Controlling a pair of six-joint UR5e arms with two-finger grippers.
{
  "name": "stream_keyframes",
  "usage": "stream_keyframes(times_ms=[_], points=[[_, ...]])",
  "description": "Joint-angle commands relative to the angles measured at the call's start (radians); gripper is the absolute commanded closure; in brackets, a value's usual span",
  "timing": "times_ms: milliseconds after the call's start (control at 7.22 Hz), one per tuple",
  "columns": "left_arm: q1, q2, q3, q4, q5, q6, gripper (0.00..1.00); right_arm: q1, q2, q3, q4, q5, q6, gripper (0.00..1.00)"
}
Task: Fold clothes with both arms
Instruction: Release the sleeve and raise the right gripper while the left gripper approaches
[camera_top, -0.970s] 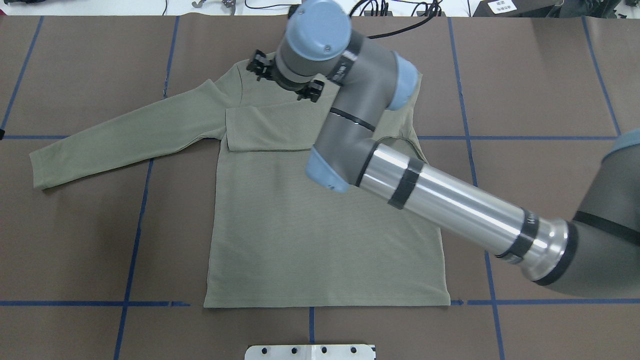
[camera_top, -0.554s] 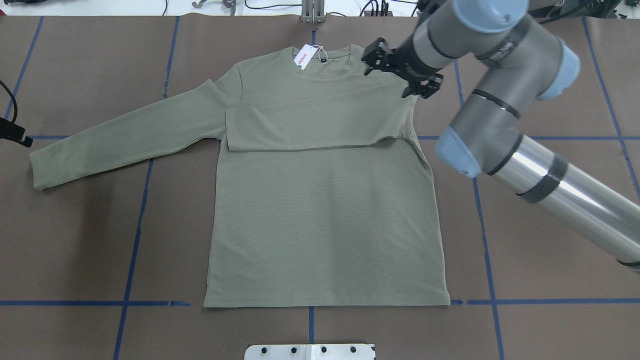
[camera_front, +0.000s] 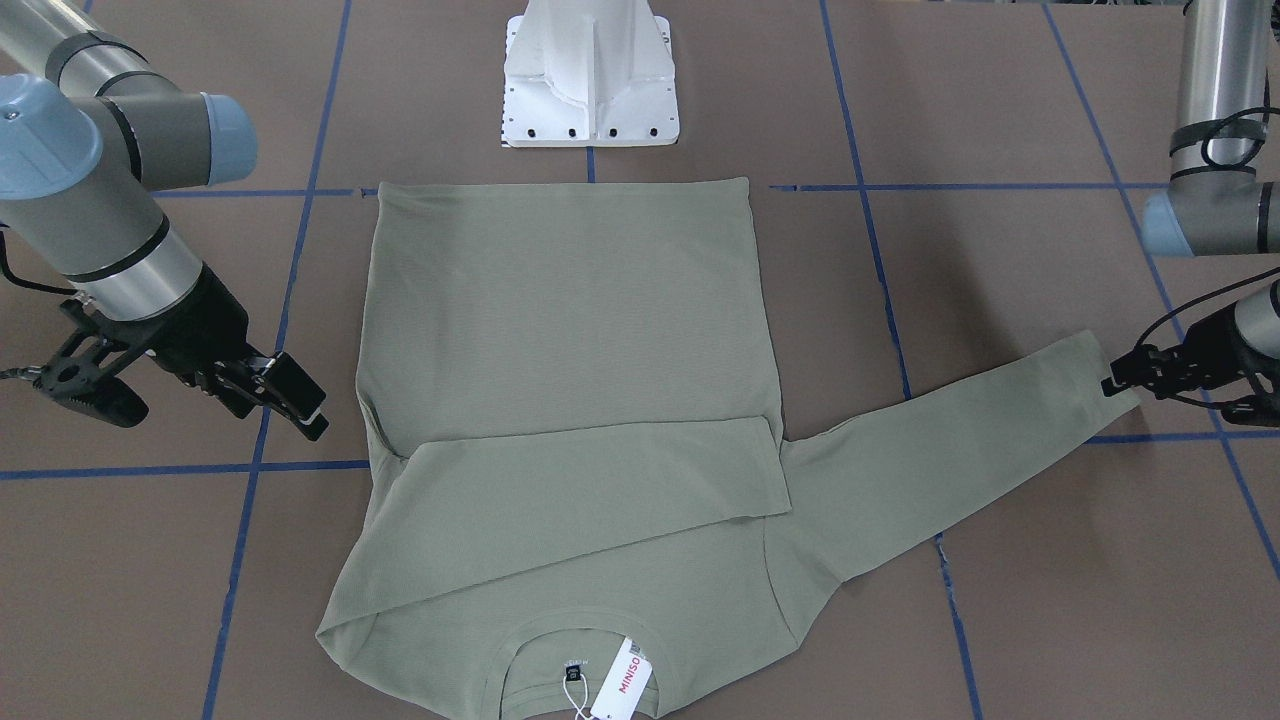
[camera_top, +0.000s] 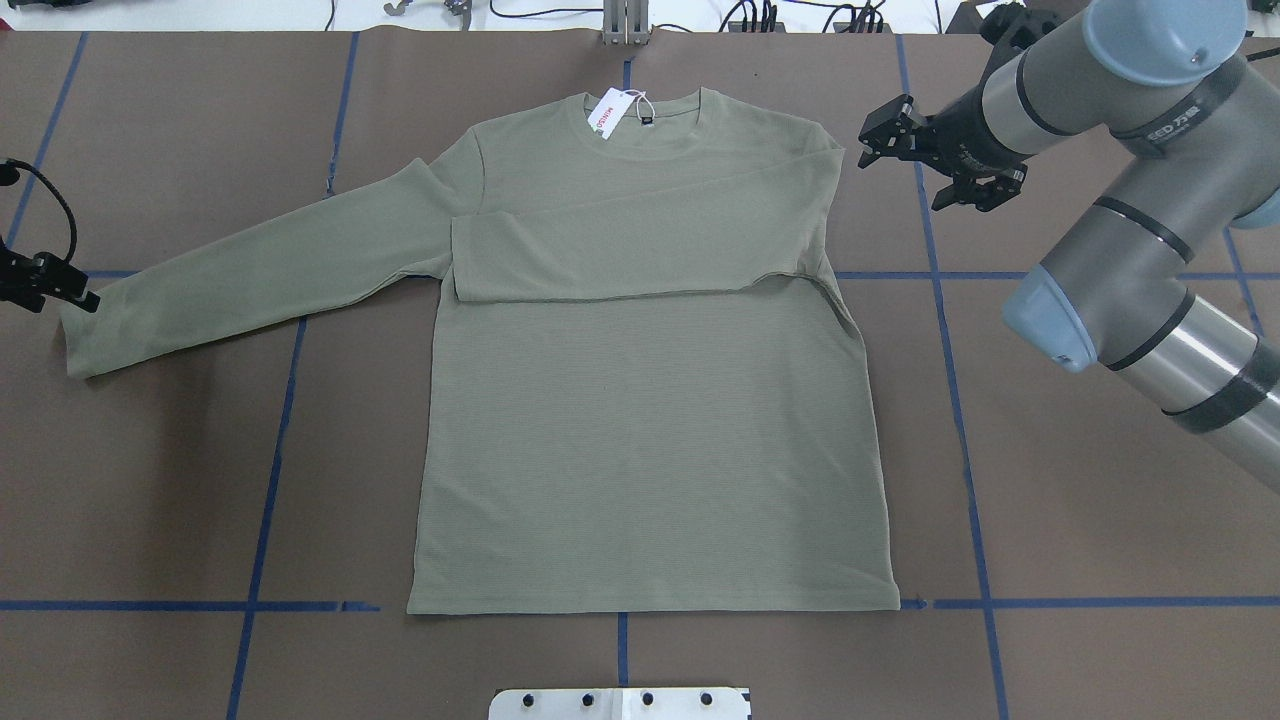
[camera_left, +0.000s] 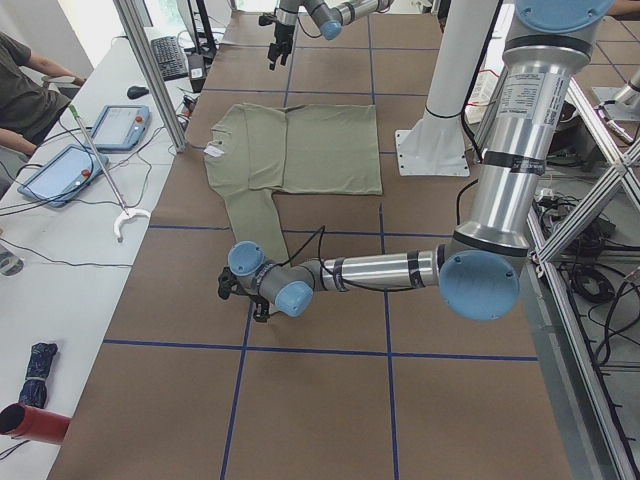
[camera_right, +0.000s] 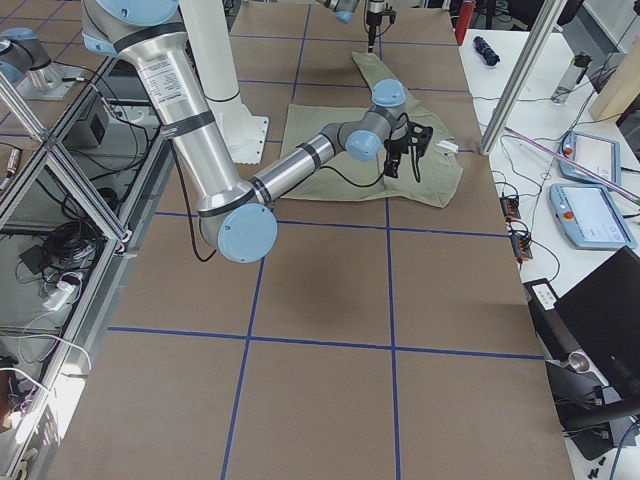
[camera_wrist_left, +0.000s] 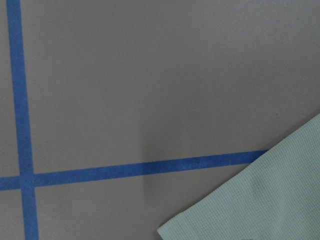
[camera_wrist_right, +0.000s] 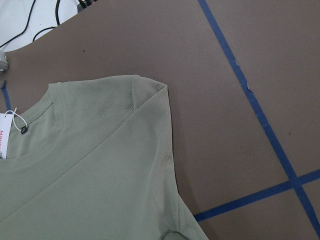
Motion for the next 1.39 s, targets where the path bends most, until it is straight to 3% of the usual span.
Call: stream_keyframes(times_ms=[0, 416, 693, 832, 970, 1109, 1247], points=[[0.008, -0.002, 0.001, 0.001, 0.004, -0.010, 0.30, 0.003, -0.006, 0.007, 0.000, 0.001, -0.001, 0.01], [0.011, 0.001, 0.006, 0.003, 0.046, -0.010, 0.35, 0.003, -0.020, 0.039, -0.003, -0.001, -0.001, 0.01], [0.014, 0.003, 0.009, 0.004, 0.048, -0.010, 0.58, 0.004, -0.020, 0.041, -0.003, -0.001, -0.001, 0.01], [0.015, 0.006, 0.008, 0.004, 0.050, -0.010, 0.61, 0.004, -0.022, 0.042, -0.003, -0.001, -0.001, 0.01], [0.014, 0.009, 0.000, 0.001, 0.048, -0.013, 0.75, 0.004, -0.022, 0.042, -0.003, -0.001, -0.001, 0.01], [0.014, 0.009, -0.009, 0.000, 0.054, -0.010, 1.00, 0.004, -0.022, 0.044, -0.003, -0.001, -0.001, 0.01], [0.014, 0.009, -0.031, 0.000, 0.068, -0.016, 1.00, 0.003, -0.022, 0.045, -0.003, -0.001, -0.001, 0.01]])
